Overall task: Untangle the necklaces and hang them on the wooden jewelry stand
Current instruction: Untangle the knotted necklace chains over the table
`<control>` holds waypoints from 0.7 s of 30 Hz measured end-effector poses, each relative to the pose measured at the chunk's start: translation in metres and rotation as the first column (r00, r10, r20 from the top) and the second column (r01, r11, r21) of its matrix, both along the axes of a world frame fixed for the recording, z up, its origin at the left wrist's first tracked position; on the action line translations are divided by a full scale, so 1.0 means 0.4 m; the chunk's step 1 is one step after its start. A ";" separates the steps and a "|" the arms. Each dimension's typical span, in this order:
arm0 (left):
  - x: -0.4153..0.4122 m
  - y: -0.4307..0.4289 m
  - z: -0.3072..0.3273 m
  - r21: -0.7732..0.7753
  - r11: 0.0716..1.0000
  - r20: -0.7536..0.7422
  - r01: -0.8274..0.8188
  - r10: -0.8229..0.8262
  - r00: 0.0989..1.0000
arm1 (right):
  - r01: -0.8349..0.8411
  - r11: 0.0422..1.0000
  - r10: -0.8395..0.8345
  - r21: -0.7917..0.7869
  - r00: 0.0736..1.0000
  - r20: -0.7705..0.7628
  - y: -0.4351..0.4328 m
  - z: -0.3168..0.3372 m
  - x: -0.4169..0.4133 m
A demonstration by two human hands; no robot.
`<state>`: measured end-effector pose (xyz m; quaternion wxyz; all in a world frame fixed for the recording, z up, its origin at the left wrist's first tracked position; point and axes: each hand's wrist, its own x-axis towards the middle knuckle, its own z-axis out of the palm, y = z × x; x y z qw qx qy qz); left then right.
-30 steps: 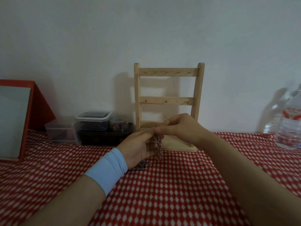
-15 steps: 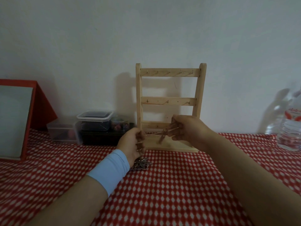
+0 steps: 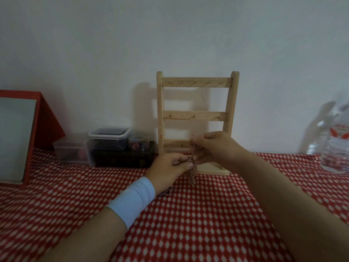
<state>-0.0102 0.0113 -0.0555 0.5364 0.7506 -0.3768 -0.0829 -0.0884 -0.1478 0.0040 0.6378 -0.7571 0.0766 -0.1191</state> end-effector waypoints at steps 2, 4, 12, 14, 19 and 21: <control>-0.006 0.002 0.002 -0.095 0.995 -0.034 -0.041 0.038 0.999 | 0.014 0.996 -0.018 -0.084 0.999 -0.048 -0.006 0.003 -0.002; -0.002 0.001 0.002 -0.169 0.982 -0.050 -0.089 0.081 0.995 | 0.021 0.963 -0.061 -0.269 0.988 -0.142 -0.009 0.007 -0.008; 0.003 0.000 -0.005 -0.216 0.964 -0.076 -0.155 0.141 0.987 | -0.073 0.910 -0.011 -0.407 0.980 -0.200 0.003 0.016 -0.009; 0.003 0.002 -0.004 -0.208 0.968 -0.080 -0.142 0.128 0.989 | -0.063 0.878 -0.028 -0.475 0.983 -0.183 0.009 0.007 -0.004; 0.011 0.009 -0.008 -0.172 0.980 -0.009 -0.097 0.097 0.995 | 0.025 0.830 -0.070 -0.557 0.996 -0.058 0.012 -0.017 0.011; 0.011 0.009 -0.007 -0.163 0.982 0.026 -0.094 0.100 0.995 | 0.045 0.809 -0.065 -0.586 0.998 -0.014 0.011 -0.020 0.013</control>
